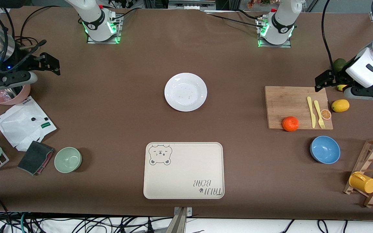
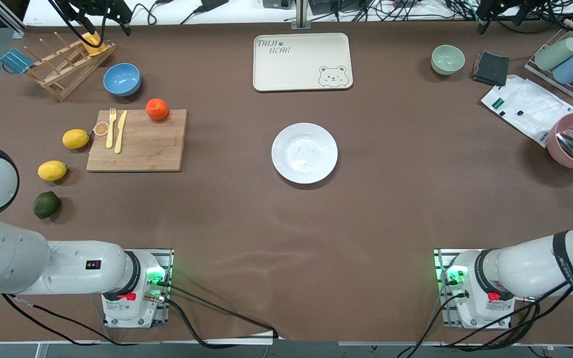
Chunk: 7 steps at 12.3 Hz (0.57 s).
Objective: Place orange and plate with both arms
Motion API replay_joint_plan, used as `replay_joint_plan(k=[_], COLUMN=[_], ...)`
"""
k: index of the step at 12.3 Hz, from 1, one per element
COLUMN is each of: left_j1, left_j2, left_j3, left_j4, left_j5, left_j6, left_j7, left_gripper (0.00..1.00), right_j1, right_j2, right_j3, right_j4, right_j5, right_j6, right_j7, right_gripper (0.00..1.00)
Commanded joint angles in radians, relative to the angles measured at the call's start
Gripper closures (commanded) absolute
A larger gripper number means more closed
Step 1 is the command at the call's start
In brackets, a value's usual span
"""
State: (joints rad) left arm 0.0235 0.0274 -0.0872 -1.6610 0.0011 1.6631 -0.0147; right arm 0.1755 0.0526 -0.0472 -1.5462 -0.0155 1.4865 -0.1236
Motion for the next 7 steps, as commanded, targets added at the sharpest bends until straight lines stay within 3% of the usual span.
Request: replay_joint_plan(k=[1,7], left_j1=[0.009,0.007], left_j2=[-0.004,-0.003], left_j3=[-0.002,-0.003], left_j4=[0.001,0.003], left_j5=[-0.018,-0.016], left_j6=[-0.009,-0.009], left_j7=[0.022,0.021], left_gripper=[0.00,0.00], right_j1=[0.006,0.006], right_j2=[-0.010,-0.005], right_j3=[0.003,0.006], right_j4=[0.014,0.012], right_j5=[-0.030,-0.038], right_j6=[-0.032,-0.029], right_j7=[0.021,0.013], right_gripper=[0.00,0.00])
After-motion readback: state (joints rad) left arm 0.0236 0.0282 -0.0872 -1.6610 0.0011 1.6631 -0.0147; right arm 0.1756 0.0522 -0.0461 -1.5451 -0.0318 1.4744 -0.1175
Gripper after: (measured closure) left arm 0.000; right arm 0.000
